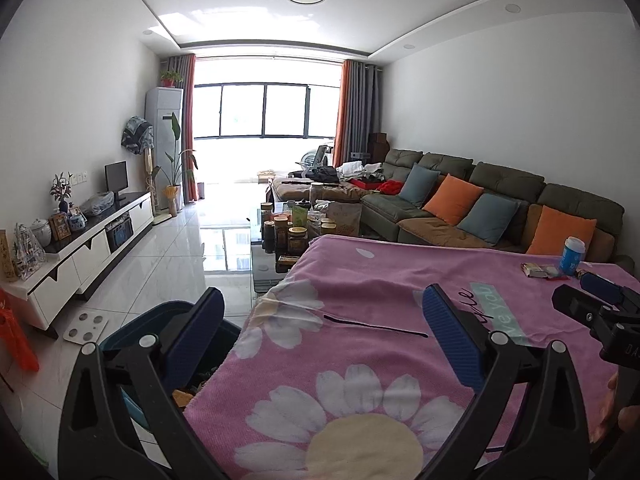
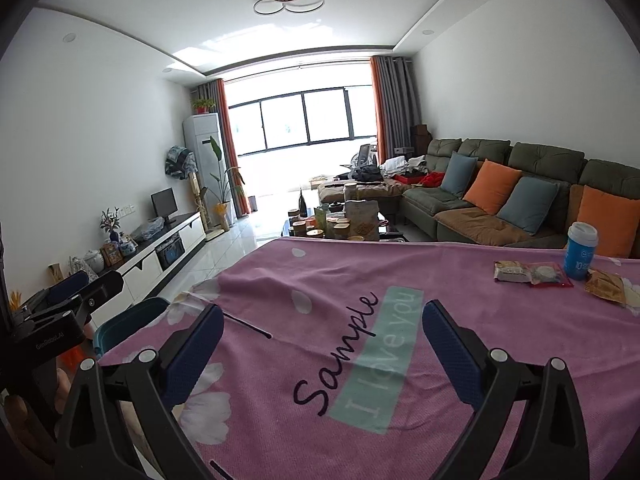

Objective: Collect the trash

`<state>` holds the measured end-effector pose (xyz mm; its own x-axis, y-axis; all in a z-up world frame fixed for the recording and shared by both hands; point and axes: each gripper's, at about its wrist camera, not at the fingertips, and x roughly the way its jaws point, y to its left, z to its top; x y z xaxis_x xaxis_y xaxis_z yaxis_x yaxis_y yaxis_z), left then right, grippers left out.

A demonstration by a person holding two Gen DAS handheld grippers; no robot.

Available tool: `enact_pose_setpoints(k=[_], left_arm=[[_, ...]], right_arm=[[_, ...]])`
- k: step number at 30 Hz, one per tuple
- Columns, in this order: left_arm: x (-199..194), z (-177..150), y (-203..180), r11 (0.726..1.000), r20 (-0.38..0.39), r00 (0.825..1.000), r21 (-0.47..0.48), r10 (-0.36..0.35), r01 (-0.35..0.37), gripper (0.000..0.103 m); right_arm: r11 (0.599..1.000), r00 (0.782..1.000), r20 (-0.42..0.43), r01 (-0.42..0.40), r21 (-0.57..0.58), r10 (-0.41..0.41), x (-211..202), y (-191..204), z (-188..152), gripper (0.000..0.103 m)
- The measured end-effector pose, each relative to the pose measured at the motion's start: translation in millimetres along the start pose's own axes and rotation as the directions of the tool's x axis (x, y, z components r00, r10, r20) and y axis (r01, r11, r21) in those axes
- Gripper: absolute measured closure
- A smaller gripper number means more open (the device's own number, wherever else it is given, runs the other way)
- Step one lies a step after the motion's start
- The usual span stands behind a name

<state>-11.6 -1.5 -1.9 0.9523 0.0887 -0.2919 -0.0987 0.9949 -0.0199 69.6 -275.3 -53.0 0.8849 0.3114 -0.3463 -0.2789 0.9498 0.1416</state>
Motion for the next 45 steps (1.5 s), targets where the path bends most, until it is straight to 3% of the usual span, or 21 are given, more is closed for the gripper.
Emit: enact_pose_setpoints(k=[15, 45], left_arm=[[-2, -5, -35, 0.999, 0.034, 0.999, 0.048, -0.015, 0.014, 0.006], [-3, -1, -33, 0.999, 0.058, 0.998, 0.039, -0.001, -0.001, 0.006]], right_arm=[[0.997, 0.994, 0.067, 0.081, 0.018, -0.082, -28, -14, -6, 0.007], [0.995, 0.992, 0.074, 0.102, 0.019, -0.103, -33, -19, -4, 0.007]])
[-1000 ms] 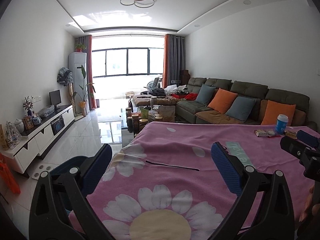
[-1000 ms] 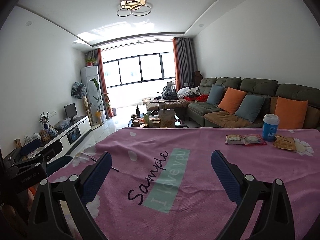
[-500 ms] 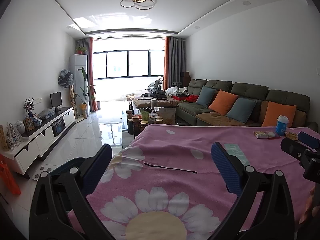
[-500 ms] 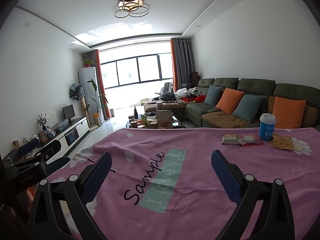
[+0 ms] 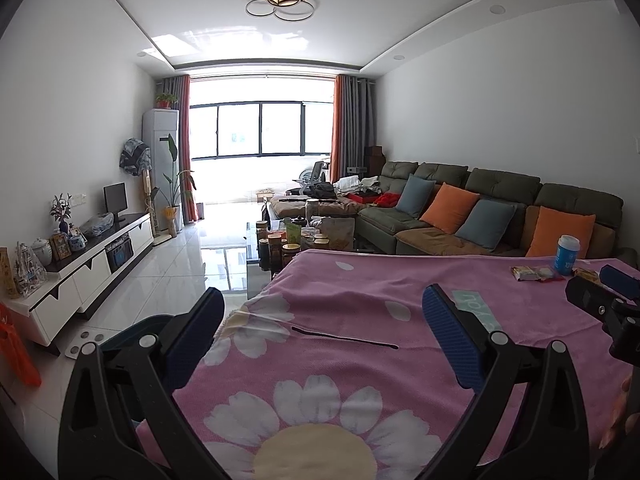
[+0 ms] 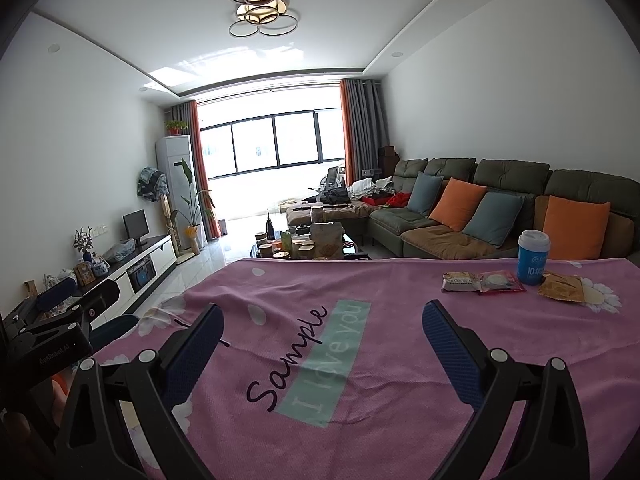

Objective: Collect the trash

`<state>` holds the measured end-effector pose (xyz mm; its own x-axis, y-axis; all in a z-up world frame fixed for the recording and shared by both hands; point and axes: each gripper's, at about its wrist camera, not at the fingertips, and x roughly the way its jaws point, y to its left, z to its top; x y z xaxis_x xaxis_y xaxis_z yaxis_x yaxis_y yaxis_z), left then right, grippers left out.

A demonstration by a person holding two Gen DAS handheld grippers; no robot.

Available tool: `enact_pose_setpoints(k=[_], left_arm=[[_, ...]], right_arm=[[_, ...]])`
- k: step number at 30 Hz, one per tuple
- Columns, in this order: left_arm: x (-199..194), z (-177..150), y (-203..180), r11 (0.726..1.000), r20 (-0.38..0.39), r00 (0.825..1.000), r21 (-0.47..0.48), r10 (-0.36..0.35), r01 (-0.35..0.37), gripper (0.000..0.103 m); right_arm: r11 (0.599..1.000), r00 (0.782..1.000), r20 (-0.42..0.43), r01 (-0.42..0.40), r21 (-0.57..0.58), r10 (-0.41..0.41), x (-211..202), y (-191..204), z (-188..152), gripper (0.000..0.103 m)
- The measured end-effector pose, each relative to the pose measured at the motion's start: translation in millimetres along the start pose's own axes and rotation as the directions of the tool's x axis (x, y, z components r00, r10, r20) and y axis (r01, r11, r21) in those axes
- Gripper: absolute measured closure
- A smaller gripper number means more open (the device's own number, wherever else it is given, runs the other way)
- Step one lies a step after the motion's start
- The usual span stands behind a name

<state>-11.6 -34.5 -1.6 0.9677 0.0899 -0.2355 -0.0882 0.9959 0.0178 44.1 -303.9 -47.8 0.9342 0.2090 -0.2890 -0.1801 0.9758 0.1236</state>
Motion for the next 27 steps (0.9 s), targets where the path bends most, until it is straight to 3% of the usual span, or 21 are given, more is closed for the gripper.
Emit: enact_pose_setpoints(k=[27], left_arm=[[0.0, 0.6, 0.5, 1.000, 0.005, 1.000, 0.000, 0.003, -0.003, 0.006]], right_arm=[[1.000, 1.000, 0.007, 0.008, 0.002, -0.008, -1.8, 1.3, 3.6, 0.007]])
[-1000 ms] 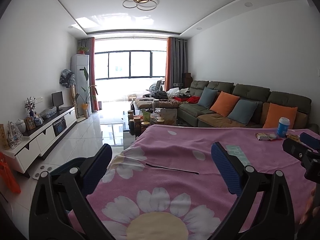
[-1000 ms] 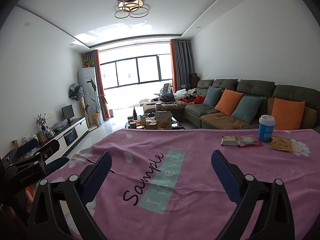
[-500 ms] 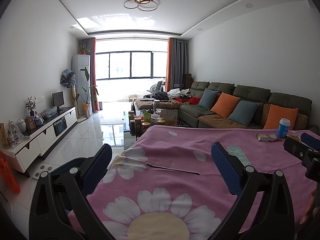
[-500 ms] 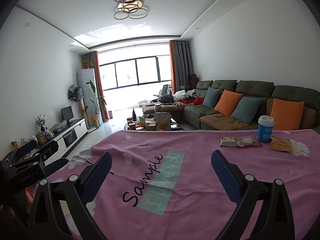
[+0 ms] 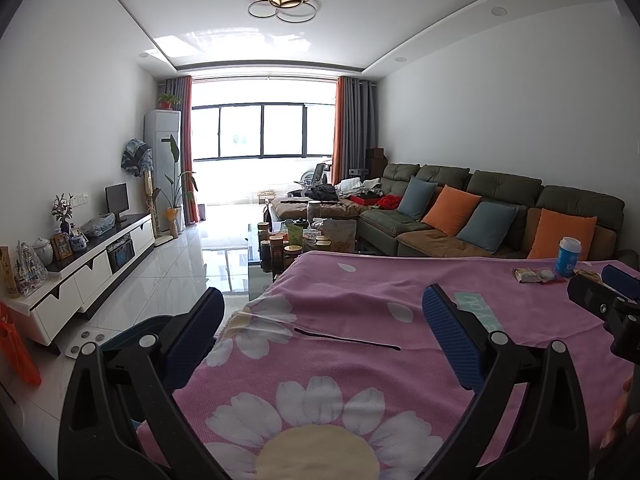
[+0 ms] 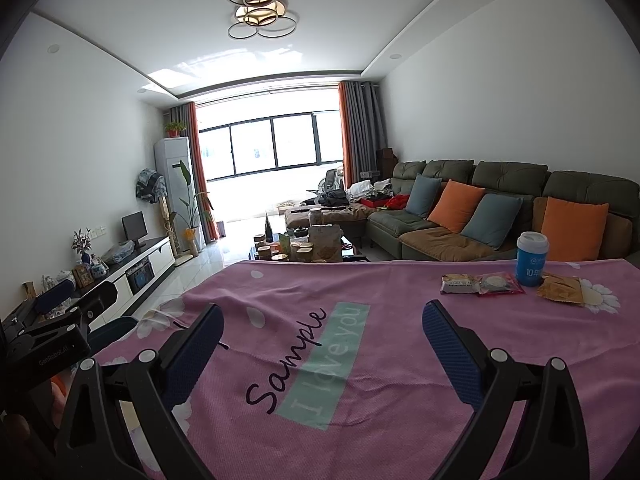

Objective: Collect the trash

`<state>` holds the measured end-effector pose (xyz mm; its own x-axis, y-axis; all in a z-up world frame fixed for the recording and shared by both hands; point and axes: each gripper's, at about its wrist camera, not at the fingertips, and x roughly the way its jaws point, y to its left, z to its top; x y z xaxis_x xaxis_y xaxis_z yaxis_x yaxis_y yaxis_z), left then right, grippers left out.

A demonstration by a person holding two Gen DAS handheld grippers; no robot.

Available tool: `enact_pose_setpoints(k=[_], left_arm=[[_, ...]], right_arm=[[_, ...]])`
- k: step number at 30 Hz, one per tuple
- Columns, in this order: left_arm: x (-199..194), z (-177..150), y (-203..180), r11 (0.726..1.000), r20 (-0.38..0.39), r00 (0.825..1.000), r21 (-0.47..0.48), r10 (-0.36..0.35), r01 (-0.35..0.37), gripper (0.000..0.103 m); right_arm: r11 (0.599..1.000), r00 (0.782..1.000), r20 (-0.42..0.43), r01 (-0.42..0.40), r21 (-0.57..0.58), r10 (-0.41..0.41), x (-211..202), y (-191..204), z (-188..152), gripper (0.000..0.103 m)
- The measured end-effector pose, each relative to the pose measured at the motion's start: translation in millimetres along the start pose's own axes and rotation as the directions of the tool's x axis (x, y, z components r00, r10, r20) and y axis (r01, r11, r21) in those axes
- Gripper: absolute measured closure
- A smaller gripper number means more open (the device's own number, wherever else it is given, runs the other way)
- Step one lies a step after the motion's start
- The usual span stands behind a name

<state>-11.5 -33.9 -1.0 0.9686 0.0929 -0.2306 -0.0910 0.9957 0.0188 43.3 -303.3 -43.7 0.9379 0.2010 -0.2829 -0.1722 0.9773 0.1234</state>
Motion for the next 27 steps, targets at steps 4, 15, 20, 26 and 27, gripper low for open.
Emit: enact_pose_setpoints(k=[4, 15, 20, 26, 27], left_arm=[[0.0, 0.3, 0.2, 1.000, 0.000, 1.000, 0.000, 0.002, -0.002, 0.006], [0.1, 0.6, 0.8, 1.000, 0.000, 1.000, -0.002, 0.002, -0.002, 0.006], [0.1, 0.8, 1.0, 1.000, 0.001, 1.000, -0.002, 0.001, -0.001, 0.006], [0.5, 1.2, 1.5, 1.000, -0.001, 1.000, -0.002, 0.002, -0.002, 0.006], [0.6, 1.2, 1.7, 1.000, -0.001, 1.000, -0.002, 0.003, -0.003, 0.006]], right_arm=[[1.000, 1.000, 0.000, -0.001, 0.001, 0.001, 0.7, 0.2, 0.1, 0.007], [1.000, 1.000, 0.001, -0.001, 0.001, 0.001, 0.3, 1.5, 1.1, 0.007], [1.000, 1.000, 0.001, -0.001, 0.002, 0.001, 0.2, 1.6, 1.2, 0.007], [1.000, 1.000, 0.000, 0.000, 0.003, 0.000, 0.2, 1.8, 1.6, 0.007], [1.000, 1.000, 0.000, 0.001, 0.001, -0.001, 0.1, 1.5, 1.2, 0.007]])
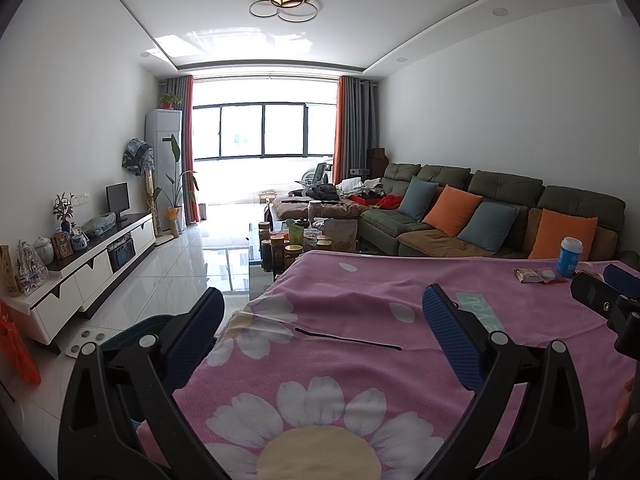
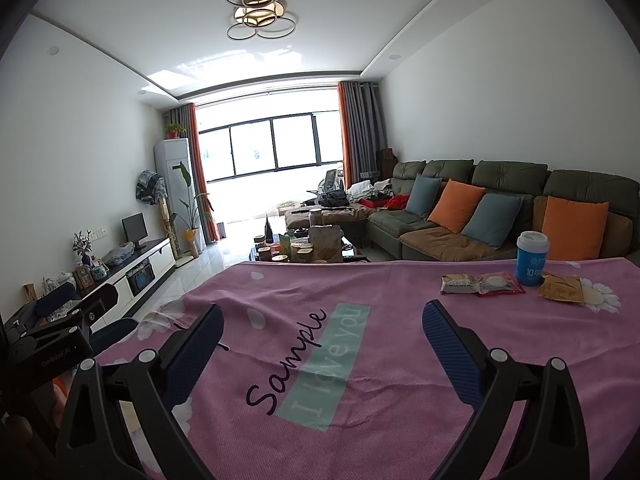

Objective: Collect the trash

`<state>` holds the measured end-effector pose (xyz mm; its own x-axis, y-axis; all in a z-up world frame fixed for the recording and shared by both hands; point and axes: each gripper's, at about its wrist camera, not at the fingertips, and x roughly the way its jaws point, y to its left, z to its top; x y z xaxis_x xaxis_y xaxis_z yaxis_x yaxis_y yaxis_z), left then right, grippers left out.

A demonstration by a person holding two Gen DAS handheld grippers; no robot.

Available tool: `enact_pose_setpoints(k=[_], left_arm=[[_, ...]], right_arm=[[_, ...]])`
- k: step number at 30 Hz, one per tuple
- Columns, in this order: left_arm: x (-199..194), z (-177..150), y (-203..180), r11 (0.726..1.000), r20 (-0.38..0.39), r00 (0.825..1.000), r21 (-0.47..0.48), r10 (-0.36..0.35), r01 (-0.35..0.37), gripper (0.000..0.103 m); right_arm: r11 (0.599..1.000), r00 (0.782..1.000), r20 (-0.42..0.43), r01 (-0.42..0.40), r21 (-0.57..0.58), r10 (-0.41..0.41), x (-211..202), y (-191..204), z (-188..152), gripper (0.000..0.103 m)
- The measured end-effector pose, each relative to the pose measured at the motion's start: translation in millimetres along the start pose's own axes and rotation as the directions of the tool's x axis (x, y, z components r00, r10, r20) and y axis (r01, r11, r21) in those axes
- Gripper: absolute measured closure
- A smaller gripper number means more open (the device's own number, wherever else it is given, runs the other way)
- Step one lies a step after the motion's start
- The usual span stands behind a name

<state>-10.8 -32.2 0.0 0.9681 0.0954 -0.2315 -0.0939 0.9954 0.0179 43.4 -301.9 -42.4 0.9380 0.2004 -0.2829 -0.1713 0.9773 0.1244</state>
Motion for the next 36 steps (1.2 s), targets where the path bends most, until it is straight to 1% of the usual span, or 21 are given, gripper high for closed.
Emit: enact_pose_setpoints(k=[31, 36], left_arm=[[5, -2, 1, 1.000, -0.006, 1.000, 0.005, -0.009, 0.009, 0.006], [13, -3, 1, 1.000, -0.041, 0.999, 0.008, -0.018, 0.019, 0.006]], right_arm=[[1.000, 1.000, -0.004, 0.001, 0.007, -0.001, -1, -1, 0, 0.007], [1.000, 1.000, -0.008, 0.007, 0.010, -0.007, 0, -3, -2, 0.007]])
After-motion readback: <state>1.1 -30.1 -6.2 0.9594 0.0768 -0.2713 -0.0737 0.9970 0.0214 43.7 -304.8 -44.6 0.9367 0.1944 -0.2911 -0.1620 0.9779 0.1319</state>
